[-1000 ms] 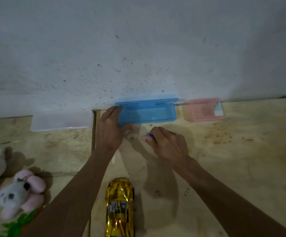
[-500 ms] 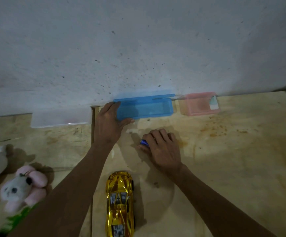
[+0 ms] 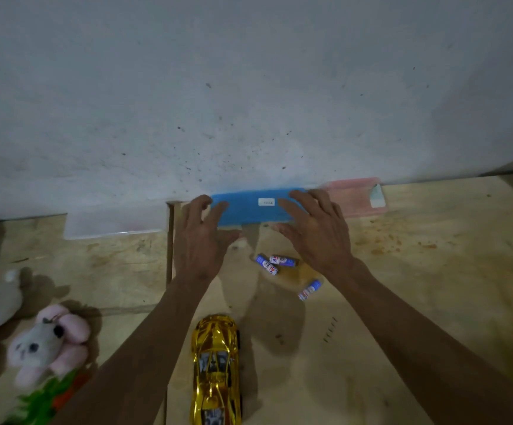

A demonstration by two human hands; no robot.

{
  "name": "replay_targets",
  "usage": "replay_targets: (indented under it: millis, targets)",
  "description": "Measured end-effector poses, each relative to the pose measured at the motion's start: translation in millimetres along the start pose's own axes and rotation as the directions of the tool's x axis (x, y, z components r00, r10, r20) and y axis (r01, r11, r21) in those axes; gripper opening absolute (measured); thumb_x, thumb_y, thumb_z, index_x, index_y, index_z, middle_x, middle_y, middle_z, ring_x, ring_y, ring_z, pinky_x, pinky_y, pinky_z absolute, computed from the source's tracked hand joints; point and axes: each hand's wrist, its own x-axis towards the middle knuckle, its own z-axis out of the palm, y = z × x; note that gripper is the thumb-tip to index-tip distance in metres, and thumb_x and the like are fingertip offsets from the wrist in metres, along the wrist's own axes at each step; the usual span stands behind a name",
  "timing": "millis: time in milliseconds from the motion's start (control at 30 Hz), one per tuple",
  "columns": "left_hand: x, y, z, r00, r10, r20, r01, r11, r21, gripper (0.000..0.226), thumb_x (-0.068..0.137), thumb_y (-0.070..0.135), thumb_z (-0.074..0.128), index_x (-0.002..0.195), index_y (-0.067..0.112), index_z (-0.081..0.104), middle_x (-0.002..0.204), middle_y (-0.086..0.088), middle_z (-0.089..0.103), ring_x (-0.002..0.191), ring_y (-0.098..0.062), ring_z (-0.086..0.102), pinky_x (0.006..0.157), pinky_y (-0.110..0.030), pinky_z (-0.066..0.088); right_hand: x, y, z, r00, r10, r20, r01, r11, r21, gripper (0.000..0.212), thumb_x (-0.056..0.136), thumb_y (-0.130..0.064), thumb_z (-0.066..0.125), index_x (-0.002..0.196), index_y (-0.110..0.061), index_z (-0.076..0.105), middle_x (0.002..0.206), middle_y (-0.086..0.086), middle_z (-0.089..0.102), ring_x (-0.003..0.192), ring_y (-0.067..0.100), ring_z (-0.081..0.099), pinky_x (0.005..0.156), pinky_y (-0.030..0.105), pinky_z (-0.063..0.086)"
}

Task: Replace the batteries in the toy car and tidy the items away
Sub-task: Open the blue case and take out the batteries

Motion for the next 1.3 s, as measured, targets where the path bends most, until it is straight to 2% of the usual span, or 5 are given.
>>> replay_targets:
  millis: [267,633,800,1000,1300]
  targets:
    - [8,-2,2,0.995,0.082,0.063,-0.087,0.993,0.080,0.042,0.090,0.044,0.054,0.105,0.013,0.078,0.119,-0.013,0.068,0.111,-0.038,0.059,0.085,-0.047,0.055,-5,4,19,0.997,-0.014,-0.081,0.018,0.998,0.055,0.026,0.091,-0.031,0.062,0.106,-0.015,0.076,0.118,0.006,0.071,0.112,0.032,0.058,0.073,0.040,0.061]
    - [9,-2,10,0.996,0.057,0.066,-0.061,0.997,0.053,0.019,0.088,0.019,0.076,0.101,0.007,0.079,0.117,-0.016,0.068,0.110,-0.039,0.055,0.087,-0.046,0.056,-7,1,32,0.988,-0.014,-0.153,0.026,0.997,0.076,0.023,0.093,-0.024,0.061,0.102,-0.009,0.077,0.116,0.012,0.070,0.115,0.030,0.046,0.081,0.041,0.059]
    - [8,2,8,0.995,0.063,0.076,-0.069,0.994,0.084,0.019,0.086,0.017,0.078,0.102,0.006,0.078,0.116,-0.018,0.068,0.111,-0.040,0.056,0.088,-0.048,0.057,-8,6,25,0.999,-0.036,-0.041,0.040,0.994,0.099,0.026,0.083,-0.008,0.073,0.109,-0.008,0.075,0.121,0.014,0.068,0.118,0.031,0.041,0.091,0.042,0.056]
    - [6,7,2,0.987,0.032,0.158,-0.052,0.991,0.123,0.033,0.088,0.021,0.076,0.117,0.005,0.072,0.127,-0.020,0.065,0.122,-0.042,0.056,0.097,-0.053,0.053,-3,0,-1,0.999,-0.027,0.019,0.023,0.979,0.203,0.036,0.094,-0.023,0.049,0.116,-0.005,0.071,0.124,0.017,0.066,0.120,0.029,0.046,0.103,0.043,0.048]
    - [-27,-42,-41,0.993,-0.091,0.073,0.085,0.993,0.078,0.043,0.093,0.031,0.058,0.128,0.009,0.066,0.134,-0.018,0.062,0.123,-0.040,0.055,0.097,-0.052,0.051,6,-100,12,0.998,0.034,0.057,-0.056,0.889,0.455,0.025,0.094,-0.014,0.052,0.109,-0.008,0.072,0.111,0.012,0.064,0.106,0.027,0.052,0.083,0.039,0.052]
